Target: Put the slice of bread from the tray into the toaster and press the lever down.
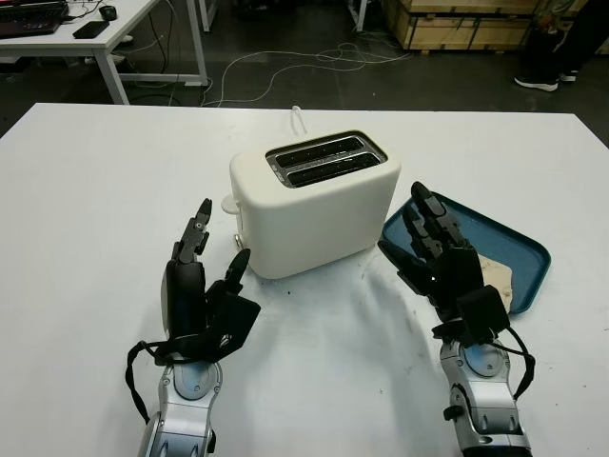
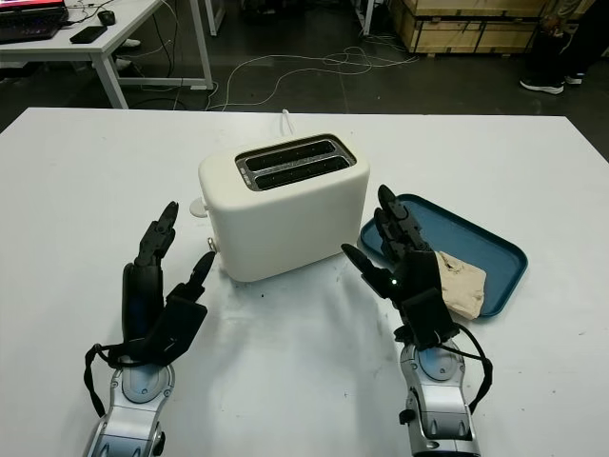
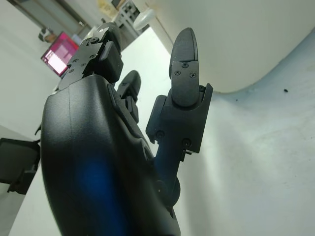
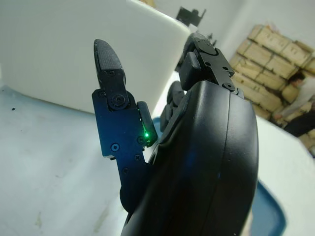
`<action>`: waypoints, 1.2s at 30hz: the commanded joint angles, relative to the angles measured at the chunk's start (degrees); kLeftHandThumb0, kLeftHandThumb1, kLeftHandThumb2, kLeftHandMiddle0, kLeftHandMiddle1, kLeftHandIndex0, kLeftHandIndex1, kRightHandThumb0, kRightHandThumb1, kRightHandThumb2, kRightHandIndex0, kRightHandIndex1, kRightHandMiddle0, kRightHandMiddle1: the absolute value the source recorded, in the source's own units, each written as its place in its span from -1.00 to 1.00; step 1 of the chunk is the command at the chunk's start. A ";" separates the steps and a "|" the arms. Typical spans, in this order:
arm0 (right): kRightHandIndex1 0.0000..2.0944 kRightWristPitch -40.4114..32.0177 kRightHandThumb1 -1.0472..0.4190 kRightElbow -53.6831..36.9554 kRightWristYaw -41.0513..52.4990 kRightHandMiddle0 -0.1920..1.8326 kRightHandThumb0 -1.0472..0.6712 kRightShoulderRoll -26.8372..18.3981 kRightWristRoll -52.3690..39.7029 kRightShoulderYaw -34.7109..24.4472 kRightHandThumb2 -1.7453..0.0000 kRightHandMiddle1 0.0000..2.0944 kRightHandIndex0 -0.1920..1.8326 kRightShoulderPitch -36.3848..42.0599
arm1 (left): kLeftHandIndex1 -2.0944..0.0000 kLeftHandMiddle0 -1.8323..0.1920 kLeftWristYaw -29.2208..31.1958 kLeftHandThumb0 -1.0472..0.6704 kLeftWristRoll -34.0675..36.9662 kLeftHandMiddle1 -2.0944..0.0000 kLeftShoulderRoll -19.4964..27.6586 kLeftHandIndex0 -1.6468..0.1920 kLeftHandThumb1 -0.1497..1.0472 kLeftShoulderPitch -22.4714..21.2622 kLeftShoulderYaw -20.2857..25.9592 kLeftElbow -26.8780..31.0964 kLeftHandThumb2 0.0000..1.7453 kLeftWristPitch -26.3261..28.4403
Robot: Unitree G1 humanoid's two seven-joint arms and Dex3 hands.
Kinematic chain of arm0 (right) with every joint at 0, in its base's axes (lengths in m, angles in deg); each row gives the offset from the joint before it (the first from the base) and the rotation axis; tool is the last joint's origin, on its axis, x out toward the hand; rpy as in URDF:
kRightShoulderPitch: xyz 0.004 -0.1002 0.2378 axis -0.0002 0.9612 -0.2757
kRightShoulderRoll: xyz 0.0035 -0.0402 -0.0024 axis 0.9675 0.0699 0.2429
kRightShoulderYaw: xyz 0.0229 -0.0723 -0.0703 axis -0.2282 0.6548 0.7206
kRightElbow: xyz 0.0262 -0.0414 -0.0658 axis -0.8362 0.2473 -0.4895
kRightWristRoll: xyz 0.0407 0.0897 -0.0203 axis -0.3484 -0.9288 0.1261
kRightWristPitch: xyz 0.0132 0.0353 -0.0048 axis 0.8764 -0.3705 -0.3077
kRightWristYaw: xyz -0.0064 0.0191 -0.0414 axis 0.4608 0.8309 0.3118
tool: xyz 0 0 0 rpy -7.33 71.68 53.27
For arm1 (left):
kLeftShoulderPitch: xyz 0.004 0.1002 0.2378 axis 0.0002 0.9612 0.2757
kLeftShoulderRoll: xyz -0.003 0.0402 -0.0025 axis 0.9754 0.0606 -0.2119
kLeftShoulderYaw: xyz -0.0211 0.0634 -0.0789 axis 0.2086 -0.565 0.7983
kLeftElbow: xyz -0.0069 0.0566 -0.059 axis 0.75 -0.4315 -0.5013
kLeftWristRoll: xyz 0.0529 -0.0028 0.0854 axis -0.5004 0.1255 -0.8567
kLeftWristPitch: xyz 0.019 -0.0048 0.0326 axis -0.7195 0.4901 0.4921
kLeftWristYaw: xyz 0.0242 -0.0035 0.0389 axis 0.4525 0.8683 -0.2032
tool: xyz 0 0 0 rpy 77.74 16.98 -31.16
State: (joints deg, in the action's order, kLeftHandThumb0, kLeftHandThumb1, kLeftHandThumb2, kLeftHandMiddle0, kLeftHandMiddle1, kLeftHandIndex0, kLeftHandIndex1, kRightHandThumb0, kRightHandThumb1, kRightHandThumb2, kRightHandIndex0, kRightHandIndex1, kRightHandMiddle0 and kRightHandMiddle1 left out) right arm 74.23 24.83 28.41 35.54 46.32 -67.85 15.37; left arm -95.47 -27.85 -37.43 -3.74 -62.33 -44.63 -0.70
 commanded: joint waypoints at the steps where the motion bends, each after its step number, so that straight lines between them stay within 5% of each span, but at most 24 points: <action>1: -0.99 0.81 -0.77 -2.32 0.34 -0.56 -0.24 -2.80 2.45 -0.45 1.00 -0.99 -0.59 1.30 | 0.99 0.66 -0.53 -0.37 -0.26 0.56 -0.55 0.48 0.79 0.02 0.08 0.31 -0.56 -0.28; 5: -0.96 5.86 -0.75 -5.93 -1.54 -0.47 -0.38 -9.04 11.40 -2.24 1.00 -0.97 -0.48 4.83 | 0.99 0.66 -0.24 -0.37 0.42 0.57 -0.53 0.48 0.79 -0.22 0.39 0.28 -0.57 -0.35; 10: -0.97 13.59 -0.60 -9.41 -6.87 -0.41 -0.28 -14.07 20.64 -7.17 1.00 -0.97 -0.43 10.13 | 1.00 0.66 -0.22 -0.38 0.50 0.58 -0.29 0.48 0.79 -0.61 0.38 -0.24 -0.56 -1.16; 20: -1.00 12.04 -0.63 -11.31 -12.44 -0.46 -0.41 -19.37 35.09 -12.87 0.99 -1.00 -0.50 17.07 | 1.00 0.66 -0.05 -0.39 1.27 0.58 -0.64 0.48 0.79 -1.85 -0.01 -1.44 -0.57 -2.72; 27: -1.00 7.70 -0.67 -6.07 -17.37 -0.52 -0.48 -21.26 46.87 -10.09 0.99 -1.00 -0.58 15.43 | 1.00 0.66 -0.17 -0.37 1.68 0.57 -0.91 0.49 0.79 -1.66 -0.37 -1.28 -0.58 -3.65; 36: -0.99 6.80 -0.70 2.38 -18.53 -0.54 -0.51 -22.08 44.51 -5.76 0.99 -0.99 -0.58 10.73 | 1.00 0.69 -0.19 -0.36 2.29 0.54 -0.77 0.49 0.79 -0.57 -0.87 -0.73 -0.59 -4.89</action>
State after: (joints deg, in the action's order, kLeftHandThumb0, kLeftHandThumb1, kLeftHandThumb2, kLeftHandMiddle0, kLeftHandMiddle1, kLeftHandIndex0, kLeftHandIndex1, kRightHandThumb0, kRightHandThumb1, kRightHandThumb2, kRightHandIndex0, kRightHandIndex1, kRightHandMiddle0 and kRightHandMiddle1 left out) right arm 81.58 26.14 11.07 14.13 91.42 -74.00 27.15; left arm -95.45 -25.82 -37.41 -4.68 -62.94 -45.80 -4.35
